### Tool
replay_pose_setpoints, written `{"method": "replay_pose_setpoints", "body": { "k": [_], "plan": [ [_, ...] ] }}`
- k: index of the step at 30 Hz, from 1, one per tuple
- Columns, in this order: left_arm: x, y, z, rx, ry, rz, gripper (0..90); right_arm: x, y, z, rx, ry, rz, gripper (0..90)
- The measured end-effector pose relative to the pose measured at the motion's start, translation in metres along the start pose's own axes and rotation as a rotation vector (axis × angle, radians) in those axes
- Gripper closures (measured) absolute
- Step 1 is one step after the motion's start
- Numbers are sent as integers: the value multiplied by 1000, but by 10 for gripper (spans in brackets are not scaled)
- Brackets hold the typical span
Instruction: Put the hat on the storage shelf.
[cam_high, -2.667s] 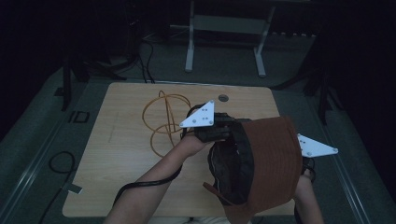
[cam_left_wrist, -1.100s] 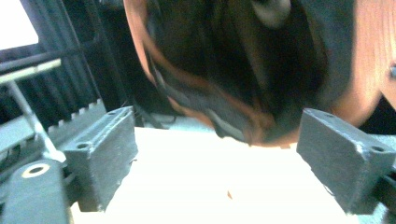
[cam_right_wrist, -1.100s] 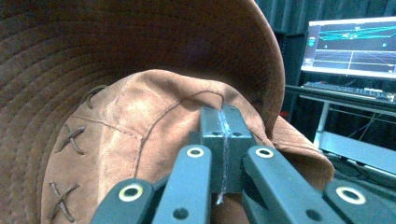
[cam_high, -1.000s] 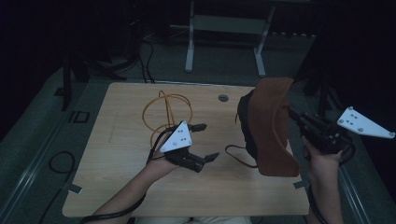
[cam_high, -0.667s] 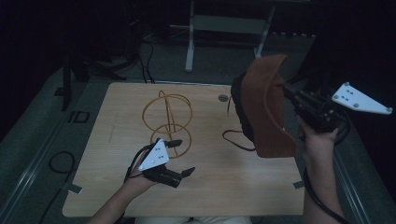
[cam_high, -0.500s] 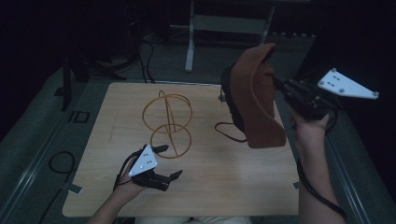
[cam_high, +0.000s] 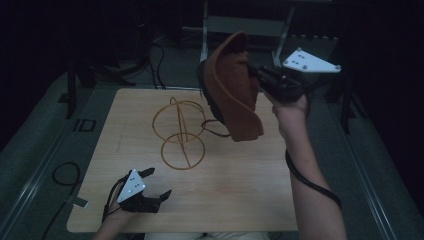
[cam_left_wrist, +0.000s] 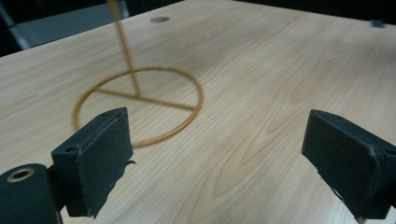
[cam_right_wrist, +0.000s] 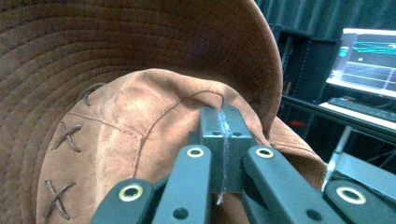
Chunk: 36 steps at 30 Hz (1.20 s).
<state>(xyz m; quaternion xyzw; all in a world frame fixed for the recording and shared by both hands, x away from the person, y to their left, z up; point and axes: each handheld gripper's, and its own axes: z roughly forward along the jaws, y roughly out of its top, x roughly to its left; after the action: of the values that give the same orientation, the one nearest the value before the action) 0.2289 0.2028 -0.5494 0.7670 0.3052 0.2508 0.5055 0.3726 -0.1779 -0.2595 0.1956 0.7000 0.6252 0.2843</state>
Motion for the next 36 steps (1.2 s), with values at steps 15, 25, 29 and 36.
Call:
{"method": "replay_pose_setpoints", "body": {
  "k": [15,25,29,36],
  "plan": [
    [16,-18,-17,-11,74,-47,89,67,-3,105,121,201,-48,900],
    [18,-21,-17,-11,67,-63,89,105,-29,151,246,319,-77,900],
    [18,-22,-16,-12,57,-66,90,110,-40,163,296,337,-87,900],
    [17,-24,-15,-3,37,-73,90,110,-58,181,399,350,-82,900]
  ]
}}
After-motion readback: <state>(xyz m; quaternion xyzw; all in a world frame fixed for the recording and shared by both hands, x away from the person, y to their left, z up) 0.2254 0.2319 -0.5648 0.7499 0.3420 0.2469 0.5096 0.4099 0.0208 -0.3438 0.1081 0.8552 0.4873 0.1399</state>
